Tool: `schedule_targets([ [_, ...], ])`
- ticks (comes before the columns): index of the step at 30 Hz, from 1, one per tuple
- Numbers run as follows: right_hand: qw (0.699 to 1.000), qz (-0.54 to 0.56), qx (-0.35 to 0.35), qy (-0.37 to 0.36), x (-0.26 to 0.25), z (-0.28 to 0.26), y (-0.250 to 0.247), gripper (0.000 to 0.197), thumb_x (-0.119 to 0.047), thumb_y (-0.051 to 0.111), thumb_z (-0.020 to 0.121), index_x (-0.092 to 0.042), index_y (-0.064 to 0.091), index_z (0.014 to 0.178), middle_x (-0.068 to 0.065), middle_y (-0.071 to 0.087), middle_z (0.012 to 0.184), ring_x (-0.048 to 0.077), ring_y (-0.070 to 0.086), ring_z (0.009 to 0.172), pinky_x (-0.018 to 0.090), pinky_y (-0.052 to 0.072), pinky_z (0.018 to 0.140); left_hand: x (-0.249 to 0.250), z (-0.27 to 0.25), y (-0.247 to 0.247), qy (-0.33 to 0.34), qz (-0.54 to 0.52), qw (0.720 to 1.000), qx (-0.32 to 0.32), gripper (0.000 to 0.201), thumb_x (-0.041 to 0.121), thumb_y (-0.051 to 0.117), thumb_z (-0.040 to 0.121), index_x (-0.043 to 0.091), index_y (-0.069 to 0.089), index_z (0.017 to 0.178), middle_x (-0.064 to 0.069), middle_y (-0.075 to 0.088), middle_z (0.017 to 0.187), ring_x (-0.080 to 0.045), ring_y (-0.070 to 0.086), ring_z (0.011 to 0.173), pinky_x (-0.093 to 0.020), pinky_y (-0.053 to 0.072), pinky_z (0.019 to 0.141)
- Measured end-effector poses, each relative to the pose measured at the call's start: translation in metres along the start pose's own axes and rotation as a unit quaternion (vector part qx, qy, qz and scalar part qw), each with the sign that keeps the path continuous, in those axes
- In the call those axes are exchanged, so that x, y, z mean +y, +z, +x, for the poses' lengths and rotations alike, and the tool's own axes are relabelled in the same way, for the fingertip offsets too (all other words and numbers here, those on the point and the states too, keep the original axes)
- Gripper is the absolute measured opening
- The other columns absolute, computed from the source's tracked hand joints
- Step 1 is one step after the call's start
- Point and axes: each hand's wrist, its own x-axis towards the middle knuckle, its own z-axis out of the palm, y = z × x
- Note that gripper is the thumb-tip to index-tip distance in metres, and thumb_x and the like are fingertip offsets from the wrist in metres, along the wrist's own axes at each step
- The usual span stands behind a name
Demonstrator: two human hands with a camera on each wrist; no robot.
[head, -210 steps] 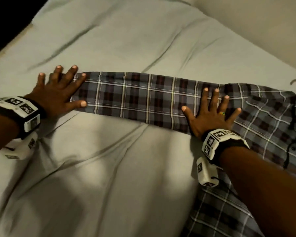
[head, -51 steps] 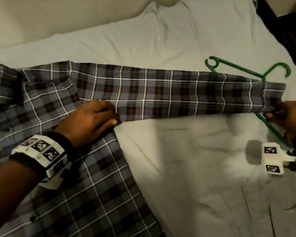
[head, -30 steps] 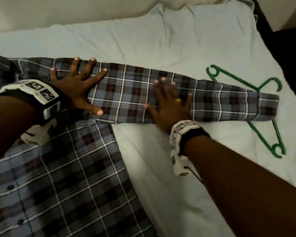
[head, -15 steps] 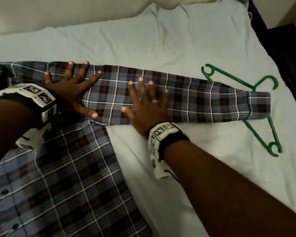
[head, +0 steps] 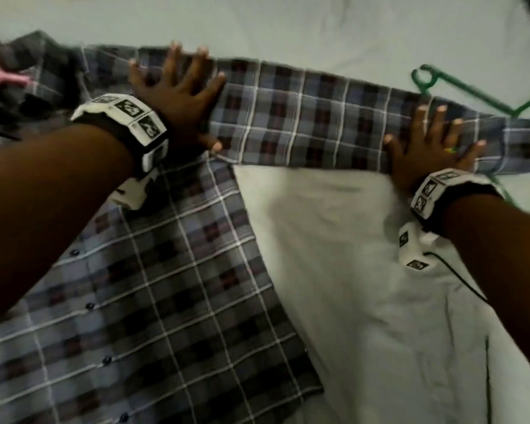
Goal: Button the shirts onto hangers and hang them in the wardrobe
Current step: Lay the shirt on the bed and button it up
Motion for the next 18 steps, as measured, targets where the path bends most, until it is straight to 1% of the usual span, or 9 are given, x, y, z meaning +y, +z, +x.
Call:
schedule_targets([
  [2, 1.000, 0.019, 0.009, 0.021, -0.025, -0.016, -0.005, 0.080, -0.063, 0.025, 0.098, -0.021, -0.002, 0.160, 0.010, -0.005, 0.168, 0.037, -0.001, 0.153, 0.073, 0.000, 0.113, 0.021, -0.047, 0.014, 0.017, -0.035, 0.990, 0.139, 0.089, 0.058, 0.055, 0.094, 0.026, 0.007, 0.161, -0.004, -0.013, 0.169, -0.036, -0.010, 0.155, -0.077, 0.009, 0.113],
  [3, 0.999, 0.029, 0.021, 0.011, -0.041, -0.029, -0.007, 0.082, -0.058, 0.036, 0.098, -0.017, 0.003, 0.160, 0.013, -0.002, 0.167, 0.038, 0.002, 0.153, 0.073, 0.002, 0.114, 0.035, -0.079, 0.028, 0.012, -0.068, 0.980, 0.189, 0.081, 0.050, 0.053, 0.097, 0.022, 0.013, 0.161, -0.007, -0.008, 0.170, -0.035, -0.006, 0.156, -0.073, 0.009, 0.117],
  [4, 0.999, 0.034, 0.037, -0.020, -0.057, -0.044, -0.008, 0.084, -0.056, 0.044, 0.097, -0.014, 0.007, 0.160, 0.014, 0.000, 0.167, 0.038, 0.003, 0.153, 0.073, 0.003, 0.114, 0.053, -0.115, 0.043, -0.008, -0.104, 0.972, 0.210, 0.078, 0.051, 0.050, 0.098, 0.020, 0.015, 0.161, -0.008, -0.007, 0.170, -0.035, -0.005, 0.156, -0.068, 0.008, 0.120],
  [7, 0.976, 0.026, 0.063, -0.205, -0.114, -0.116, 0.000, 0.082, -0.056, 0.045, 0.097, -0.019, 0.009, 0.160, 0.011, -0.002, 0.168, 0.035, 0.001, 0.154, 0.069, 0.005, 0.116, 0.111, -0.237, 0.109, -0.087, -0.156, 0.974, 0.137, 0.091, 0.069, 0.037, 0.096, 0.014, 0.007, 0.162, -0.011, -0.011, 0.169, -0.035, -0.010, 0.155, -0.067, 0.002, 0.120],
  [9, 0.951, 0.010, 0.055, -0.303, -0.143, -0.167, 0.013, 0.082, -0.057, 0.043, 0.097, -0.023, 0.005, 0.161, 0.008, -0.005, 0.168, 0.034, -0.001, 0.154, 0.067, 0.005, 0.116, 0.147, -0.308, 0.153, -0.087, -0.150, 0.983, 0.066, 0.097, 0.073, 0.037, 0.092, 0.013, 0.008, 0.162, -0.011, -0.006, 0.169, -0.035, -0.008, 0.155, -0.070, 0.006, 0.118],
  [11, 0.938, -0.009, 0.023, -0.345, -0.147, -0.213, 0.033, 0.081, -0.057, 0.038, 0.098, -0.028, -0.005, 0.160, 0.004, -0.011, 0.168, 0.031, -0.005, 0.154, 0.066, 0.006, 0.117, 0.172, -0.362, 0.183, -0.057, -0.164, 0.985, 0.007, 0.094, 0.074, 0.036, 0.091, 0.018, 0.014, 0.162, -0.008, 0.003, 0.170, -0.035, 0.003, 0.156, -0.072, 0.010, 0.116],
  [13, 0.945, -0.018, -0.014, -0.327, -0.122, -0.250, 0.062, 0.074, -0.057, 0.028, 0.101, -0.033, -0.012, 0.158, 0.001, -0.016, 0.167, 0.030, -0.008, 0.154, 0.067, 0.008, 0.117, 0.188, -0.400, 0.202, -0.028, -0.176, 0.984, -0.020, 0.085, 0.072, 0.034, 0.093, 0.022, 0.023, 0.161, -0.007, 0.013, 0.169, -0.036, 0.015, 0.154, -0.071, 0.014, 0.116],
  [16, 0.977, -0.034, -0.008, -0.212, -0.056, -0.294, 0.099, 0.067, -0.055, 0.015, 0.102, -0.028, -0.006, 0.160, 0.005, -0.014, 0.167, 0.034, -0.003, 0.154, 0.071, 0.010, 0.114, 0.198, -0.433, 0.217, -0.014, -0.175, 0.984, -0.041, 0.085, 0.072, 0.039, 0.089, 0.023, 0.031, 0.158, -0.010, 0.022, 0.167, -0.040, 0.024, 0.151, -0.071, 0.016, 0.116],
  [18, 0.991, -0.038, -0.032, -0.123, -0.022, -0.316, 0.106, 0.064, -0.052, 0.014, 0.105, -0.027, -0.011, 0.159, 0.008, -0.017, 0.166, 0.036, -0.004, 0.154, 0.073, 0.009, 0.113, 0.203, -0.449, 0.224, 0.002, -0.166, 0.985, -0.051, 0.093, 0.075, 0.045, 0.083, 0.022, 0.031, 0.158, -0.013, 0.025, 0.165, -0.042, 0.023, 0.151, -0.074, 0.014, 0.114],
])
